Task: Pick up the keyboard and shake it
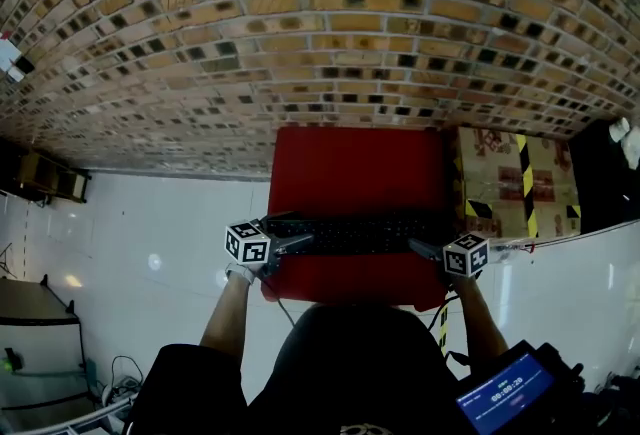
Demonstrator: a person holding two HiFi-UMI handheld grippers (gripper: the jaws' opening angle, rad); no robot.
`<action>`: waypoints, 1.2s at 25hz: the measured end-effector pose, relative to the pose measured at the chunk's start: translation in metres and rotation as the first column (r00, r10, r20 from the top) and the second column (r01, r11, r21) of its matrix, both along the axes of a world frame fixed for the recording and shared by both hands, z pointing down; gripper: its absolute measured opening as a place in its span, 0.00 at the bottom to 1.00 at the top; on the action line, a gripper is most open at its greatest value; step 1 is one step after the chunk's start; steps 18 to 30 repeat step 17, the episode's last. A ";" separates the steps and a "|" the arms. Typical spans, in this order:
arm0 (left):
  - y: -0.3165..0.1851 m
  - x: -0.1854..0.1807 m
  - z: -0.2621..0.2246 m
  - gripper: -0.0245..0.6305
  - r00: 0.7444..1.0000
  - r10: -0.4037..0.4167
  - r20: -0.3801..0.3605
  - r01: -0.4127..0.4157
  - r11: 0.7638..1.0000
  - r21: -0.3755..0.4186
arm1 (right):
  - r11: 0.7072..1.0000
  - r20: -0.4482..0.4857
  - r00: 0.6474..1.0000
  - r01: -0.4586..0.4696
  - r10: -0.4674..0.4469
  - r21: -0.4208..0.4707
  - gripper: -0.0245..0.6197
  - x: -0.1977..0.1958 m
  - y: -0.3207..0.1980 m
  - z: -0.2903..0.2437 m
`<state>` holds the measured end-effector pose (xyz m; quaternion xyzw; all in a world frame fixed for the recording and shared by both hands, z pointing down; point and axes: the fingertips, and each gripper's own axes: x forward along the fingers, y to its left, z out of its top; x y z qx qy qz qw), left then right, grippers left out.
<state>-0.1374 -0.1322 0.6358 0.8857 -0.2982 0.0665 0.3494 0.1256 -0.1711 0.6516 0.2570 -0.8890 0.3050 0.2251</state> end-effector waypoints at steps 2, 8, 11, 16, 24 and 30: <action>0.001 0.000 0.006 0.63 1.000 0.008 0.004 -0.008 1.000 -0.022 | 1.000 0.000 1.000 -0.010 0.010 -0.025 0.62 0.000 0.003 0.007; 0.001 0.007 0.012 0.63 0.999 0.035 0.010 -0.034 0.998 -0.056 | 0.996 0.008 0.999 -0.036 0.037 -0.076 0.62 0.008 0.014 0.020; -0.001 0.008 0.013 0.63 0.999 0.044 0.016 -0.043 0.997 -0.063 | 0.995 0.008 0.999 -0.045 0.046 -0.085 0.62 0.010 0.016 0.022; -0.005 0.011 0.012 0.63 0.999 0.048 0.018 -0.046 0.997 -0.067 | 0.995 0.012 0.999 -0.051 0.052 -0.089 0.61 0.013 0.014 0.021; -0.006 0.011 0.012 0.63 0.999 0.048 0.018 -0.047 0.997 -0.066 | 0.995 0.013 0.999 -0.052 0.053 -0.086 0.62 0.013 0.013 0.020; -0.006 0.011 0.012 0.63 0.999 0.048 0.018 -0.047 0.997 -0.066 | 0.995 0.013 0.999 -0.052 0.053 -0.086 0.62 0.013 0.013 0.020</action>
